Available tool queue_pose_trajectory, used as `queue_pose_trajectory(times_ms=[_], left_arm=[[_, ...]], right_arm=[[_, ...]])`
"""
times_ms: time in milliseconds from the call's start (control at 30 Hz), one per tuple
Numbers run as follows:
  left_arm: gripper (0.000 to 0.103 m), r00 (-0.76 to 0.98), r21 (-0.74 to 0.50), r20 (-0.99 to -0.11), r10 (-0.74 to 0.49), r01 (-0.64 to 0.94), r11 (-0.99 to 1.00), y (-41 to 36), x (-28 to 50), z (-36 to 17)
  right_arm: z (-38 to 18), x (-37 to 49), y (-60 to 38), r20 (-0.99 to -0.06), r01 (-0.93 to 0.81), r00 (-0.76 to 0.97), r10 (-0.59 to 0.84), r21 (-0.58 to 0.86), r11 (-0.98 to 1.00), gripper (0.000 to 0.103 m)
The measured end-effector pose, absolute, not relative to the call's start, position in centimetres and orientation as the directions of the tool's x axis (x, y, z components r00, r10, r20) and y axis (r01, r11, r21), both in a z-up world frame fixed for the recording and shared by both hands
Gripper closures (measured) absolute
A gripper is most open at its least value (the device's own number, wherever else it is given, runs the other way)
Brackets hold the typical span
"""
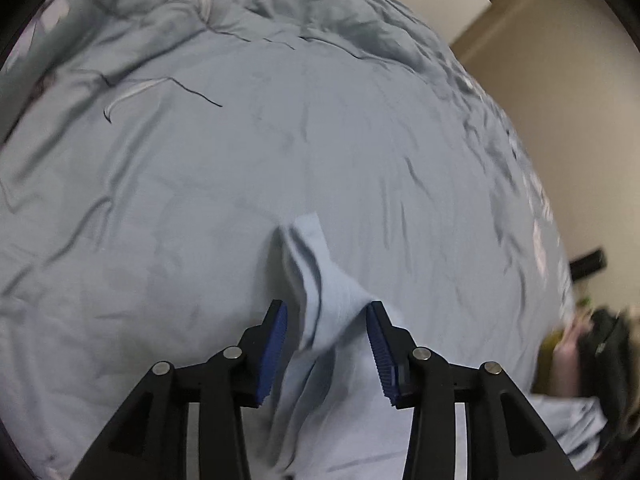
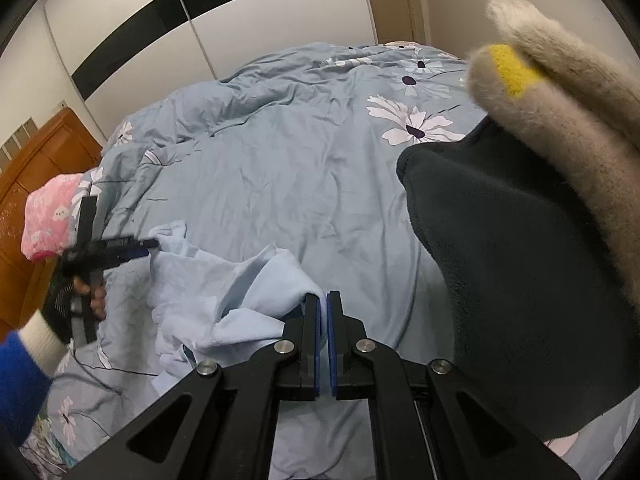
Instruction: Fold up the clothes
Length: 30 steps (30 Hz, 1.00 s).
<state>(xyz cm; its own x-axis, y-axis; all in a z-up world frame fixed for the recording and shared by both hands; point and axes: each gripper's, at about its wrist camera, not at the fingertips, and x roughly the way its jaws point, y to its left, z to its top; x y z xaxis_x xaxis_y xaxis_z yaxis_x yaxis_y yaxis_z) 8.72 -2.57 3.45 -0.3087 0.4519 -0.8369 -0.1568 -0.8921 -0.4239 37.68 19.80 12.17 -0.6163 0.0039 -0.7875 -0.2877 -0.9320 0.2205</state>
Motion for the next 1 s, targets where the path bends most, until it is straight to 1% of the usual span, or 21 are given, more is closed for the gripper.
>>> queue_pose_trajectory(times_ms=[33,67,167,300,400,533,600,700,933,1000], left_arm=[[0.075,-0.311,-0.436,-0.832,0.460,-0.147,-0.888,-2.6,8.6,3.4],[0.098,-0.314,-0.448,-0.826,0.468,-0.137,-0.884,-2.6,8.4,3.4],[0.099,-0.335,-0.478,-0.805,0.490,-0.123,-0.870,-2.6,8.4,3.9],[0.099,-0.427,-0.511,-0.746,0.511,-0.125,-0.850,-5.3,9.5,8.7],[0.099,-0.526,-0.543,-0.665,0.530,-0.146,-0.827,-9.1,10.7,15.1],[0.099,-0.633,-0.575,-0.541,0.553,-0.202,-0.793,-14.2,13.1,24.0],[0.099,-0.658,-0.561,-0.507,0.556,-0.238,-0.793,-15.6,15.0,27.1],[0.099,-0.677,-0.546,-0.468,0.569,-0.285,-0.788,-17.5,18.1,30.6],[0.099,-0.629,-0.593,-0.463,0.625,-0.304,-0.745,-19.8,25.6,27.0],[0.099,-0.614,-0.607,-0.461,0.641,-0.309,-0.732,-20.4,27.7,26.0]], right_arm=[[12.1,37.6,19.7,-0.788,-0.285,-0.615,0.003,0.218,-0.933,0.100],[12.1,37.6,19.7,-0.789,-0.284,-0.614,0.003,0.217,-0.934,0.100],[12.2,37.6,19.3,-0.791,-0.285,-0.612,0.003,0.216,-0.934,0.100],[13.4,37.9,18.8,-0.777,-0.273,-0.630,-0.005,0.227,-0.935,0.100],[15.4,37.9,18.2,-0.748,-0.244,-0.664,-0.002,0.220,-0.944,0.100],[20.8,37.9,17.3,-0.659,-0.200,-0.752,0.011,0.212,-0.956,0.100],[24.2,38.4,16.7,-0.599,-0.183,-0.801,0.028,0.199,-0.963,0.100],[27.9,39.2,16.5,-0.536,-0.170,-0.843,0.048,0.181,-0.969,0.100],[37.5,41.0,16.8,-0.368,-0.195,-0.918,0.148,0.095,-0.976,0.100],[39.5,39.8,15.9,-0.341,-0.191,-0.926,0.162,0.051,-0.980,0.100]])
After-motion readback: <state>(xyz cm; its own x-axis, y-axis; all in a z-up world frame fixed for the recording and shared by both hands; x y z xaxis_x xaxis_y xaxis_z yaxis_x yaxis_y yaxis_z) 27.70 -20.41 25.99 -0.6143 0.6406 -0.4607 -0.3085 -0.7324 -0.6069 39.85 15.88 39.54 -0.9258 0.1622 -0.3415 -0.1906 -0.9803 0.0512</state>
